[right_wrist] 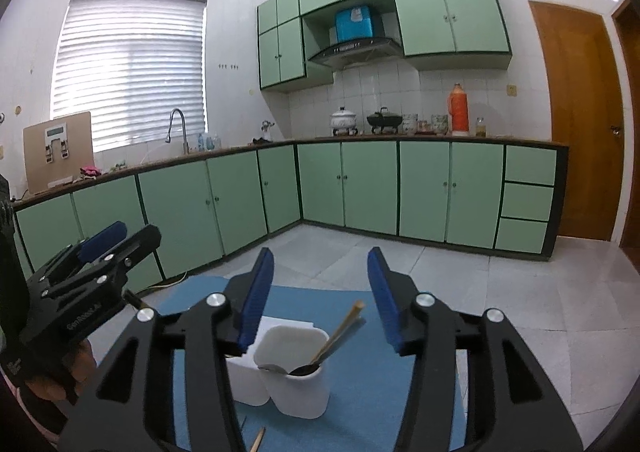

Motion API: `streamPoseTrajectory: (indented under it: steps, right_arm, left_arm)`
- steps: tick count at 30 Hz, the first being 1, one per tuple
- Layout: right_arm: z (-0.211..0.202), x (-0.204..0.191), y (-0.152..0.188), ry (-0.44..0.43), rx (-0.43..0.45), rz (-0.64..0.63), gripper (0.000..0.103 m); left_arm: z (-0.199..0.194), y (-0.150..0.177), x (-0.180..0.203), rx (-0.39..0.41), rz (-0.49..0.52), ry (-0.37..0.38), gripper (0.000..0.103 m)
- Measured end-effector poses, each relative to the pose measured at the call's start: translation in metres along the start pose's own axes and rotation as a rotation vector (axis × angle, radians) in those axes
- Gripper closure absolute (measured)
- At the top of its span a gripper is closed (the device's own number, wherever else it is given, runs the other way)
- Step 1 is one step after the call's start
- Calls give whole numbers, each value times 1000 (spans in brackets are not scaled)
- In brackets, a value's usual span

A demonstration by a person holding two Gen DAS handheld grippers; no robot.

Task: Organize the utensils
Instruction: 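Drop sticks into holder cups by opening both grippers, then withdraw both tools and move them toward last rod and wooden chopstick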

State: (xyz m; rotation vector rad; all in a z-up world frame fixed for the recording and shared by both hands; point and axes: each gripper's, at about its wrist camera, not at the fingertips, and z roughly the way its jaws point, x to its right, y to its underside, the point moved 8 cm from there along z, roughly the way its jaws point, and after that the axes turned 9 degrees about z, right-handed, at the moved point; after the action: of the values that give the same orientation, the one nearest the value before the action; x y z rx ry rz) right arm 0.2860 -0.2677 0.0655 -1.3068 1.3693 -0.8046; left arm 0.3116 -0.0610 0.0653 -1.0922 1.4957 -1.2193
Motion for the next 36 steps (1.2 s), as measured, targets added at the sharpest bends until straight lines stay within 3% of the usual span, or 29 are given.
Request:
streamPoseTrajectory:
  steps: [7,16,28,36]
  right_arm:
    - [-42,-3,20,0,36,-7,38]
    - [-92,-9,77,6,31,8,14]
    - [-121,-17,177,17,-114,52,10]
    - [-132,-21,227,47,-155,72,10]
  left_arm:
    - [-43,11,-4,-5,-11,-1,20]
    - [-101,66,2,-87,16,-2,9]
    - [-158,149,0,-226,-1,-35,8]
    - [-173,197,-2,-310,7,-58,8]
